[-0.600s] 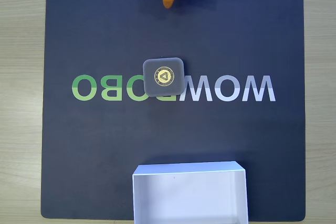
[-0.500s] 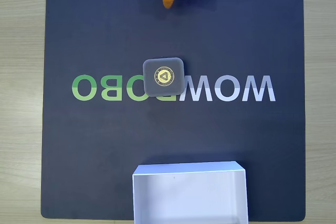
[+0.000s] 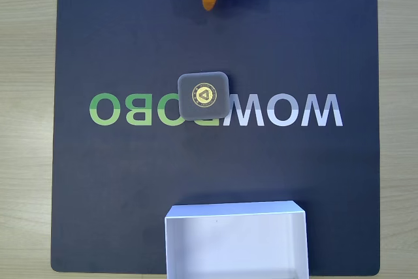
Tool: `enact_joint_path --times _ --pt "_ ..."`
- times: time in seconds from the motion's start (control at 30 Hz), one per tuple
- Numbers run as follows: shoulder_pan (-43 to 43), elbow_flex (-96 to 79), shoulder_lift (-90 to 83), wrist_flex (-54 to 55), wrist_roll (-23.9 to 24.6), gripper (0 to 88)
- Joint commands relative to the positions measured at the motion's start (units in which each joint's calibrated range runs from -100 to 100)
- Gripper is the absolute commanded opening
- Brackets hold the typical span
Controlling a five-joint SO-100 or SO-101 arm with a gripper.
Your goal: Grab the usb to bin
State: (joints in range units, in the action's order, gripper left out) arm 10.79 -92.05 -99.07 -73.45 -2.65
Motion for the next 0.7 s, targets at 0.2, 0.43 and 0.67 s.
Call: enact_joint_path --times 0.2,0.43,0.67 --pt "0.3 0.3 -0.1 -0.2 0.1 1.0" --pt "0.1 0.3 -0.1 -0.2 0.0 1.0" --pt "0.2 0.4 -0.1 -0.2 -0.1 1.0"
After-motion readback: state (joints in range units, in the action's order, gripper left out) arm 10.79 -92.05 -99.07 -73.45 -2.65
